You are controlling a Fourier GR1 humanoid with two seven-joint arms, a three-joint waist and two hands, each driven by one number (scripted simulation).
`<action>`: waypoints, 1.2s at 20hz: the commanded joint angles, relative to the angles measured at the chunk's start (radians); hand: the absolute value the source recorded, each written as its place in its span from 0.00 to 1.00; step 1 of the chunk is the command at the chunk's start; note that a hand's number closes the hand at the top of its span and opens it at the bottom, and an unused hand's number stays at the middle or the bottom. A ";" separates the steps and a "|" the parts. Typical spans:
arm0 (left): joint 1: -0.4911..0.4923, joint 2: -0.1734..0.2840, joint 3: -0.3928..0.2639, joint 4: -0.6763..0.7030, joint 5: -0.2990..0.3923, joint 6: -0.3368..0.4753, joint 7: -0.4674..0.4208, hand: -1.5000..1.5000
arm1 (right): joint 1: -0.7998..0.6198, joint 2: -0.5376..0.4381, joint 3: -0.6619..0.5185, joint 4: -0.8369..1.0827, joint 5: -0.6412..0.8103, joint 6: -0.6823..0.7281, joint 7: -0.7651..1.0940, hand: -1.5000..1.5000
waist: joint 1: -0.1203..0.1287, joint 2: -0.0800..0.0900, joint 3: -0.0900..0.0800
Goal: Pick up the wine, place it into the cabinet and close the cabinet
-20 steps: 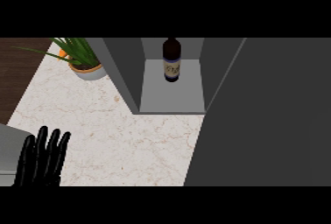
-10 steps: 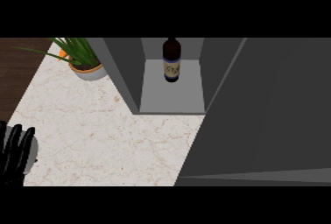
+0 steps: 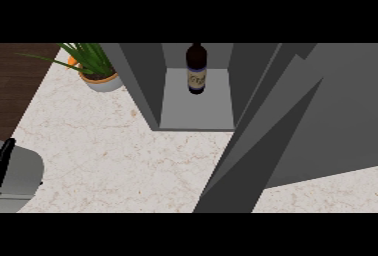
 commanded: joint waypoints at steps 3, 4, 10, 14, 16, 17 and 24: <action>0.002 0.022 0.051 -0.013 0.033 -0.032 0.047 0.00 | -0.191 0.037 0.215 0.074 0.120 -0.180 -0.015 1.00 | 0.008 0.000 0.000; 0.004 -0.007 0.036 0.036 0.018 -0.073 0.010 0.00 | -0.191 0.037 0.235 0.044 0.136 -0.177 0.020 1.00 | 0.001 0.000 0.000; -0.054 -0.003 0.064 0.023 0.072 -0.063 0.092 0.00 | -0.378 0.033 0.172 0.104 0.149 -0.293 0.080 1.00 | 0.004 0.003 -0.001; -0.070 0.002 0.065 0.039 0.084 -0.110 0.102 0.00 | -0.492 0.031 0.124 0.218 0.084 -0.344 0.044 1.00 | 0.028 0.008 -0.002; -0.103 -0.010 0.060 0.034 0.083 -0.080 0.119 0.00 | -0.545 0.031 0.077 0.254 0.022 -0.345 0.053 1.00 | 0.029 0.014 -0.001; -0.081 0.014 0.090 -0.017 0.111 -0.080 0.145 0.00 | -0.558 0.030 0.032 0.245 -0.009 -0.355 0.065 1.00 | 0.040 0.012 0.000; -0.136 -0.054 0.026 0.053 0.057 -0.075 0.123 0.00 | -0.799 0.033 -0.064 0.434 -0.151 -0.431 0.013 1.00 | 0.047 0.018 -0.001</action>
